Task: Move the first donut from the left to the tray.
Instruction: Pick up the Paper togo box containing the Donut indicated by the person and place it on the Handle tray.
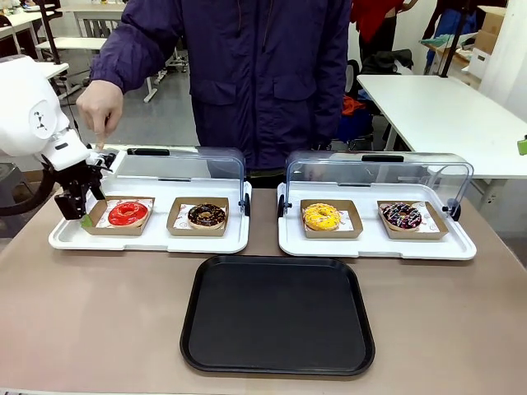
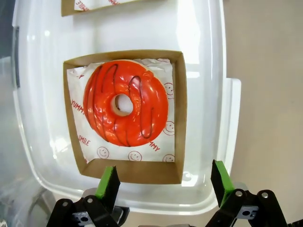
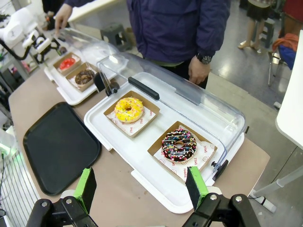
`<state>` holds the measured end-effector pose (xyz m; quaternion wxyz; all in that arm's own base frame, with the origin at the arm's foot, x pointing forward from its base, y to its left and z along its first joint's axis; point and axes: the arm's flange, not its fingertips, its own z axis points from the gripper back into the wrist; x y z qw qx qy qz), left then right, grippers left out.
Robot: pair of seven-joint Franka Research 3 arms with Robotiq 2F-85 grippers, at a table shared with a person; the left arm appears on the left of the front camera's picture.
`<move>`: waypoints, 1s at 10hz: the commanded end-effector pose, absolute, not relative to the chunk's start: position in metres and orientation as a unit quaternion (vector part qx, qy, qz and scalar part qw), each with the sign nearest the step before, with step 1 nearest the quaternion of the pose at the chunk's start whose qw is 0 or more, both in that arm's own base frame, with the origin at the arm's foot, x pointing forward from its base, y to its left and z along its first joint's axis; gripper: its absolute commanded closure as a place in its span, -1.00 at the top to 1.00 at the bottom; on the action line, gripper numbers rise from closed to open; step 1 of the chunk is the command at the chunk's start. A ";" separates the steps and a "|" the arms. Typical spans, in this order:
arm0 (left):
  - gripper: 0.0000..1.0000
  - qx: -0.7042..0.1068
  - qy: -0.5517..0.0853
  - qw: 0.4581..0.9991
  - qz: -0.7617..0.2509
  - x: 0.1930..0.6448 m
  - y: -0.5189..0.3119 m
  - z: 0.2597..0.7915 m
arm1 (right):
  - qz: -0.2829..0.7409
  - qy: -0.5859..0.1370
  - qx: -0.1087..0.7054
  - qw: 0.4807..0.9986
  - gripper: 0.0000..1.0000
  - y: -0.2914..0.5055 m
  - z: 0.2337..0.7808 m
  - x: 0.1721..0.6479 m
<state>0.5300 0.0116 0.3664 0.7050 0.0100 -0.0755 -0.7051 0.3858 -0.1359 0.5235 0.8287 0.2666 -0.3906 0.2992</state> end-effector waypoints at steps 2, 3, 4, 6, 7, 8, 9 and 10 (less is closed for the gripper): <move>1.00 0.013 -0.064 0.712 -0.699 0.530 0.016 0.352 | 0.306 -0.405 0.271 0.818 1.00 -0.136 0.524 0.388; 1.00 0.014 -0.069 0.710 -0.701 0.530 0.019 0.348 | 0.306 -0.405 0.271 0.818 1.00 -0.136 0.524 0.388; 1.00 0.010 -0.071 0.711 -0.700 0.531 0.019 0.340 | 0.306 -0.405 0.271 0.818 1.00 -0.136 0.524 0.388; 1.00 0.016 -0.075 0.713 -0.697 0.531 0.021 0.330 | 0.306 -0.405 0.271 0.818 1.00 -0.136 0.524 0.388; 1.00 0.018 -0.074 0.712 -0.698 0.531 0.021 0.326 | 0.306 -0.405 0.271 0.818 1.00 -0.136 0.524 0.388; 1.00 0.020 -0.074 0.713 -0.697 0.534 0.020 0.323 | 0.306 -0.405 0.271 0.818 1.00 -0.136 0.524 0.388; 1.00 0.020 -0.073 0.711 -0.700 0.536 0.021 0.322 | 0.306 -0.405 0.271 0.818 1.00 -0.136 0.524 0.388; 1.00 0.018 -0.073 0.710 -0.701 0.536 0.020 0.321 | 0.306 -0.405 0.271 0.818 1.00 -0.136 0.524 0.388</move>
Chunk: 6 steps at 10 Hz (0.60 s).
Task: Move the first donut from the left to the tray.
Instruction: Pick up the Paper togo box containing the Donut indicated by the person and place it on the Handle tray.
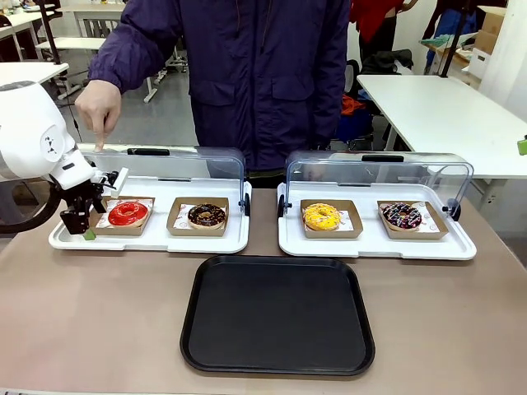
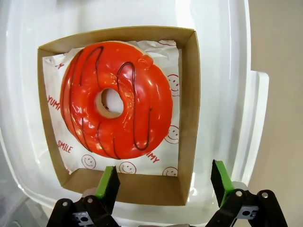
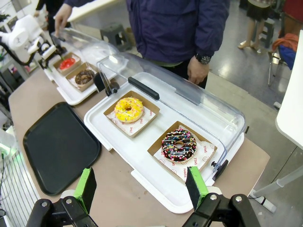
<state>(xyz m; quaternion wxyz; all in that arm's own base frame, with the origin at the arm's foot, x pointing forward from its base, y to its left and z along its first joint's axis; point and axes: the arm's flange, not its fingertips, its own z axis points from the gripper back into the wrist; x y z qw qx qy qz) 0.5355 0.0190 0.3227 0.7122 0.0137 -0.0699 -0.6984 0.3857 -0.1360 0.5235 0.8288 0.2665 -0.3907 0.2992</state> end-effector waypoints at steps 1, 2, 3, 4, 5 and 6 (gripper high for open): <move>1.00 0.017 -0.072 0.709 -0.701 0.535 0.019 0.320 | 0.306 -0.405 0.271 0.818 1.00 -0.136 0.524 0.388; 1.00 0.018 -0.067 0.713 -0.698 0.538 0.020 0.319 | 0.306 -0.405 0.271 0.818 1.00 -0.136 0.524 0.388; -0.10 0.022 -0.059 0.713 -0.698 0.538 0.021 0.318 | 0.306 -0.405 0.271 0.818 1.00 -0.136 0.524 0.388; -0.11 0.029 -0.055 0.715 -0.696 0.538 0.021 0.318 | 0.306 -0.405 0.271 0.818 1.00 -0.136 0.524 0.388; -1.00 0.031 -0.054 0.716 -0.695 0.537 0.021 0.320 | 0.306 -0.405 0.271 0.818 1.00 -0.136 0.524 0.388; -1.00 0.032 -0.053 0.717 -0.694 0.537 0.022 0.321 | 0.306 -0.405 0.271 0.818 1.00 -0.136 0.524 0.388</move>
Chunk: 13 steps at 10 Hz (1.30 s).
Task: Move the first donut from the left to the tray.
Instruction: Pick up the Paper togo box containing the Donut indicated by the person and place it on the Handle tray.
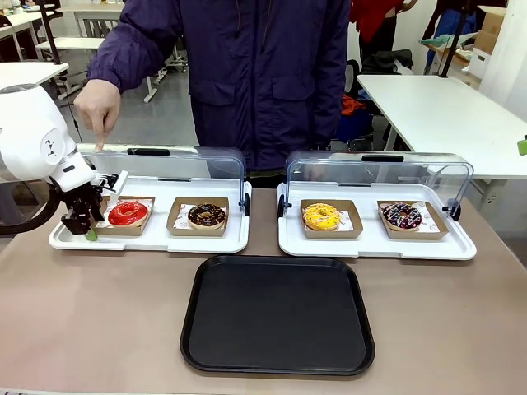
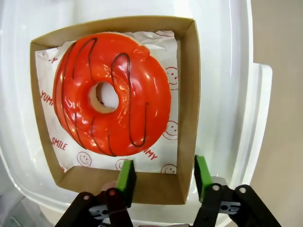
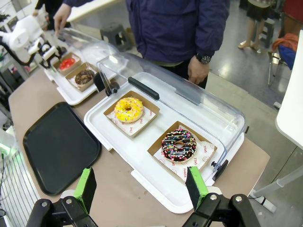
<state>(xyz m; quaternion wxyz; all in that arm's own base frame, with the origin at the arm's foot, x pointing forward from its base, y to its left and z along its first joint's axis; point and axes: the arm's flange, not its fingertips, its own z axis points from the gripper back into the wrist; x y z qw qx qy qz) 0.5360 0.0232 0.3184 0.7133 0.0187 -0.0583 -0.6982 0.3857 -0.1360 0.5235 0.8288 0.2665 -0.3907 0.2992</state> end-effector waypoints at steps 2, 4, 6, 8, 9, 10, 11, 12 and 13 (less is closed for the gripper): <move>-0.64 0.034 -0.051 0.720 -0.692 0.538 0.023 0.322 | 0.306 -0.405 0.271 0.818 1.00 -0.136 0.524 0.388; -1.00 0.013 -0.051 0.717 -0.695 0.540 0.025 0.322 | 0.306 -0.405 0.271 0.818 1.00 -0.136 0.524 0.388; -1.00 0.009 -0.049 0.714 -0.699 0.539 0.024 0.322 | 0.306 -0.405 0.271 0.818 1.00 -0.136 0.524 0.388; -1.00 -0.006 -0.052 0.704 -0.708 0.543 0.025 0.321 | 0.306 -0.405 0.271 0.818 1.00 -0.136 0.524 0.388; -1.00 0.016 -0.054 0.715 -0.697 0.538 0.024 0.321 | 0.306 -0.405 0.271 0.818 1.00 -0.136 0.524 0.388; -1.00 0.016 -0.054 0.715 -0.697 0.538 0.024 0.321 | 0.306 -0.405 0.271 0.818 1.00 -0.136 0.524 0.388; -1.00 0.016 -0.054 0.715 -0.697 0.538 0.024 0.321 | 0.306 -0.405 0.271 0.818 1.00 -0.136 0.524 0.388; -1.00 0.016 -0.054 0.715 -0.697 0.538 0.024 0.321 | 0.306 -0.405 0.271 0.818 1.00 -0.136 0.524 0.388; -1.00 0.016 -0.054 0.715 -0.697 0.538 0.024 0.321 | 0.306 -0.405 0.271 0.818 1.00 -0.136 0.524 0.388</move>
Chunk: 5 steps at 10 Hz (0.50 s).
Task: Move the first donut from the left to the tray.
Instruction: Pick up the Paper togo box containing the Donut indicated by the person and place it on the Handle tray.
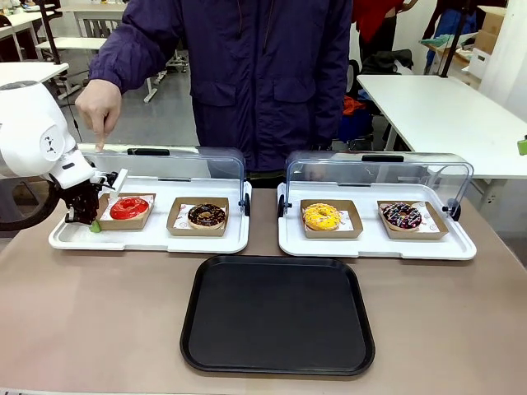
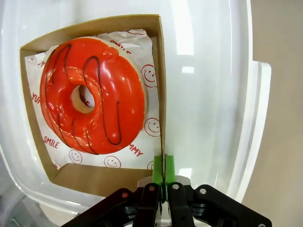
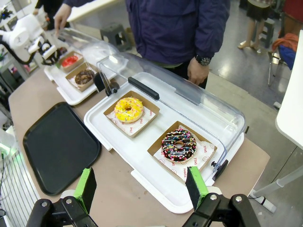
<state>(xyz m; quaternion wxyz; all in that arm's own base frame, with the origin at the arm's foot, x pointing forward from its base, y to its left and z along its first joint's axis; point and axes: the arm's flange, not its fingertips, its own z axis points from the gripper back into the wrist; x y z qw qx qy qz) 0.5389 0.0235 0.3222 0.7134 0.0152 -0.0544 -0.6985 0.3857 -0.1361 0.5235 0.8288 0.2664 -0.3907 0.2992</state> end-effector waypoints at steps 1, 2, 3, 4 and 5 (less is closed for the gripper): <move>-0.96 0.015 -0.054 0.713 -0.698 0.539 0.023 0.322 | 0.306 -0.405 0.271 0.818 1.00 -0.136 0.524 0.388; -0.96 0.017 -0.084 0.724 -0.685 0.531 0.022 0.340 | 0.306 -0.405 0.271 0.818 1.00 -0.136 0.524 0.388; -0.96 0.029 -0.106 0.725 -0.680 0.520 0.017 0.355 | 0.306 -0.405 0.271 0.818 1.00 -0.136 0.524 0.388; -0.96 0.040 -0.121 0.721 -0.682 0.506 0.007 0.371 | 0.306 -0.405 0.271 0.818 1.00 -0.136 0.524 0.388; -0.96 0.049 -0.133 0.712 -0.688 0.492 -0.005 0.385 | 0.306 -0.405 0.271 0.818 1.00 -0.136 0.524 0.388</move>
